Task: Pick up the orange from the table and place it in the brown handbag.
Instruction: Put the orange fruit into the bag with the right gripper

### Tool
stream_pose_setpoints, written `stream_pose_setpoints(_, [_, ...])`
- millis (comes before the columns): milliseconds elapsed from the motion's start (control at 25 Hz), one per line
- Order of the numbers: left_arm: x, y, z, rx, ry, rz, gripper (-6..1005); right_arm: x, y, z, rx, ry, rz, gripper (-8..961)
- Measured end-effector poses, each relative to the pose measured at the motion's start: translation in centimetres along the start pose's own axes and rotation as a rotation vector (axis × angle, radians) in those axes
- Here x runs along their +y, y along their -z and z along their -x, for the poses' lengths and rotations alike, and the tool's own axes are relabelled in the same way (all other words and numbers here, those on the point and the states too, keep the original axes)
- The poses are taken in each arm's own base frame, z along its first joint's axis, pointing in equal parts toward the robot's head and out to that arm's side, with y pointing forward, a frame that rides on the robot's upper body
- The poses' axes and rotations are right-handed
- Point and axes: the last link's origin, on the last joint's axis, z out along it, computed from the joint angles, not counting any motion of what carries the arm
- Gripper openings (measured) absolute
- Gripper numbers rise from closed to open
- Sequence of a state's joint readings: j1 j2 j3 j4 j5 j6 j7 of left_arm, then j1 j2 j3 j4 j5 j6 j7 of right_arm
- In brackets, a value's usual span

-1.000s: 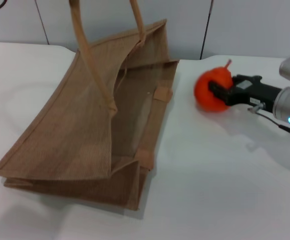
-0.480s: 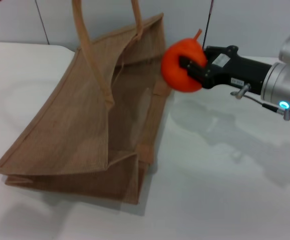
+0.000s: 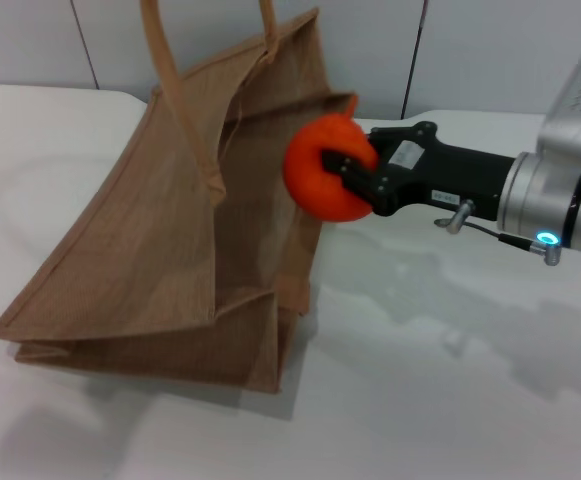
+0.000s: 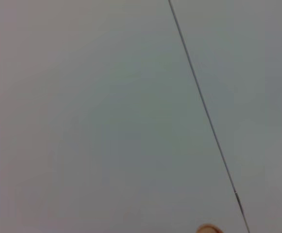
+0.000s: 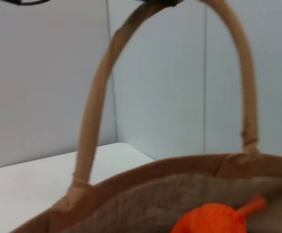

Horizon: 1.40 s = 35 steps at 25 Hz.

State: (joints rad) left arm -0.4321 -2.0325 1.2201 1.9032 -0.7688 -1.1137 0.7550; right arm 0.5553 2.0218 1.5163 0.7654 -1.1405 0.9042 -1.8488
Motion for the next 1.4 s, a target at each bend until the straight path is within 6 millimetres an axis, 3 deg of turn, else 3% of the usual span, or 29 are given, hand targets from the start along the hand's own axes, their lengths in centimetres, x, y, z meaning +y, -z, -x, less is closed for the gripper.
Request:
stream_pose_setpoints(440, [1.2, -0.5, -1.2, 0.04, -0.003, 0.053, 124, 1.2, -3.8, 0.2, 0.111, 0.12, 0.07, 159])
stream_pose_setpoints(1120, [1.9, -0.9, -1.7, 0.047, -0.018, 0.079, 124, 0.1, -4.8, -0.3, 0.175, 0.164, 0.052, 75])
stream_pose_setpoints(1320, [1.8, -0.9, -1.7, 0.045, -0.021, 0.075, 124, 0.0, -4.8, -0.3, 0.175, 0.163, 0.048, 256])
stream_pose_setpoints(1400, [1.8, -0.9, -1.7, 0.044, -0.021, 0.075, 124, 0.0, -4.8, -0.4, 0.176, 0.162, 0.048, 423])
